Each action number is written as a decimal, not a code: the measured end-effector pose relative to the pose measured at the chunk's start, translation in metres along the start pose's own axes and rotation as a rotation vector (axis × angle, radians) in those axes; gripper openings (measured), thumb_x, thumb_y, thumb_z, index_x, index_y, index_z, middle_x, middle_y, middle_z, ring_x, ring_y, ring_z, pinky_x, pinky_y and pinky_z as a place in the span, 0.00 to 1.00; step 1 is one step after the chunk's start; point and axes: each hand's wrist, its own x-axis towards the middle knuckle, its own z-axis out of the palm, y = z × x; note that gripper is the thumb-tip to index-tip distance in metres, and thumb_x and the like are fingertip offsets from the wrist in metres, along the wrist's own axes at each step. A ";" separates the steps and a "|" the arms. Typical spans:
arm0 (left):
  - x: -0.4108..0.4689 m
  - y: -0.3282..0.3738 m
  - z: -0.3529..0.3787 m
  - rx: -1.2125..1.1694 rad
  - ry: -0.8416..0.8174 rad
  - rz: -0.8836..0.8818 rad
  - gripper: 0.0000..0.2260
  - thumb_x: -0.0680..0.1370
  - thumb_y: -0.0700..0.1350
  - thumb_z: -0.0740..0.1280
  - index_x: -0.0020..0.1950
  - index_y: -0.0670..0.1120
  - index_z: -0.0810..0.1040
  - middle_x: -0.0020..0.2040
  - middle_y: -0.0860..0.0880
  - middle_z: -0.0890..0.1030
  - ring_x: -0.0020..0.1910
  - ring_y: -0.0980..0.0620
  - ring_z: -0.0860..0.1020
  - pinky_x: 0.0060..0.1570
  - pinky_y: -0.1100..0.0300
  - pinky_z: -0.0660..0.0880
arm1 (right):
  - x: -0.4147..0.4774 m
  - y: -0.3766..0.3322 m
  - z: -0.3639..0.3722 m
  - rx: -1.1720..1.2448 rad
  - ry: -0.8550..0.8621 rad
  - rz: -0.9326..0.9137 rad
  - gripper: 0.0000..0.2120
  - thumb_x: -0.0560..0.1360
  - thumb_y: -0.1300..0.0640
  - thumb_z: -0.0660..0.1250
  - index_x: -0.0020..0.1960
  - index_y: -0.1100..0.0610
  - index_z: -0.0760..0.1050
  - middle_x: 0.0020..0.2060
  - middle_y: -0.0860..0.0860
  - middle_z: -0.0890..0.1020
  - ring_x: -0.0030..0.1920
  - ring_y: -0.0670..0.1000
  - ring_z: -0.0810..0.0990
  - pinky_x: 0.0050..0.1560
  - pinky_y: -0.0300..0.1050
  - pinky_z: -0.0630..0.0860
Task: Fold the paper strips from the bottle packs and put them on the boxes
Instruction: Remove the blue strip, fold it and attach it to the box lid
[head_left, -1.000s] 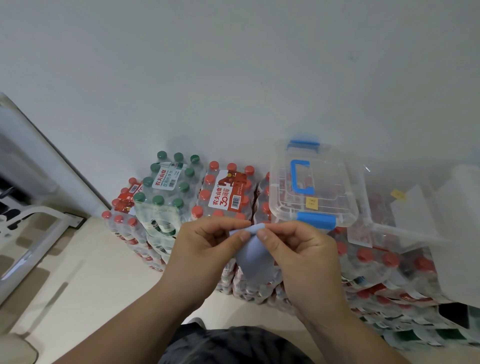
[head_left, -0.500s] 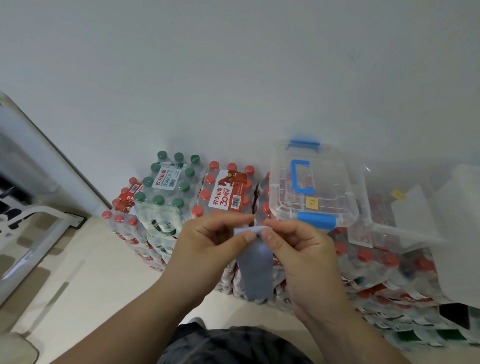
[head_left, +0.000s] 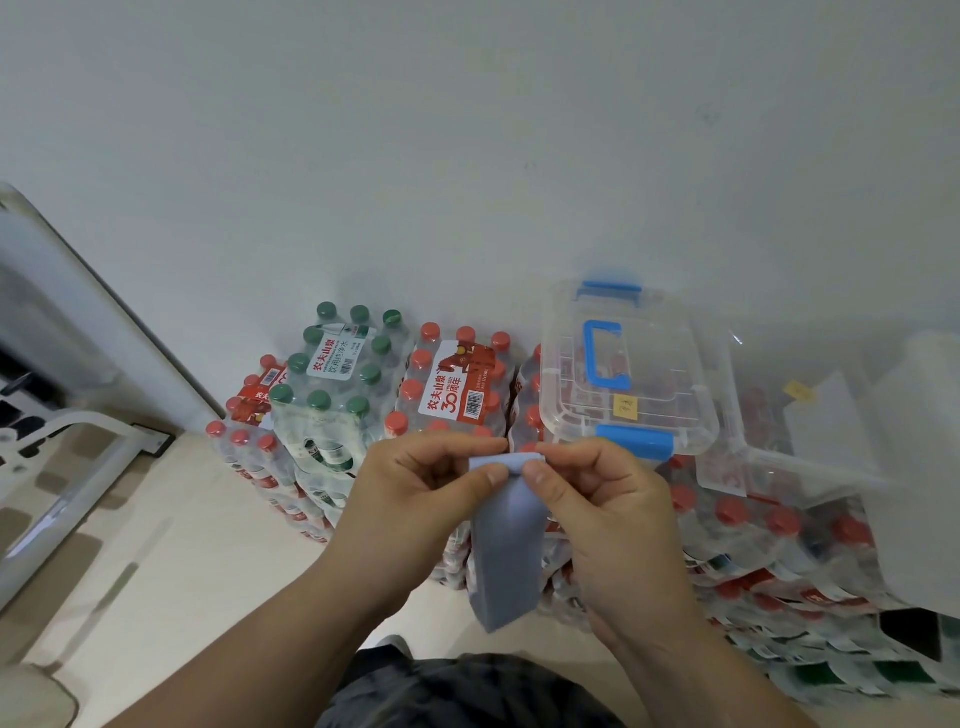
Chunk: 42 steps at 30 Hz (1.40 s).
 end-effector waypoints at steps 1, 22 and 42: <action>0.000 0.000 0.000 -0.001 0.003 0.000 0.10 0.74 0.35 0.72 0.47 0.49 0.88 0.44 0.44 0.87 0.48 0.42 0.85 0.51 0.50 0.83 | 0.000 0.000 0.000 -0.012 -0.001 0.002 0.04 0.72 0.59 0.73 0.46 0.56 0.83 0.42 0.48 0.88 0.46 0.48 0.87 0.47 0.41 0.84; 0.001 -0.002 0.000 -0.022 -0.009 -0.006 0.11 0.72 0.33 0.73 0.47 0.48 0.87 0.45 0.45 0.87 0.48 0.44 0.85 0.49 0.55 0.83 | 0.001 -0.001 -0.002 -0.016 -0.014 0.059 0.09 0.71 0.54 0.72 0.47 0.57 0.81 0.42 0.51 0.88 0.46 0.51 0.87 0.49 0.46 0.85; 0.001 -0.002 0.000 0.034 -0.053 0.011 0.10 0.74 0.33 0.72 0.50 0.46 0.86 0.45 0.45 0.87 0.49 0.44 0.85 0.52 0.51 0.83 | 0.001 -0.007 -0.006 -0.068 -0.013 0.054 0.14 0.68 0.47 0.72 0.45 0.57 0.78 0.39 0.53 0.87 0.43 0.54 0.86 0.45 0.50 0.84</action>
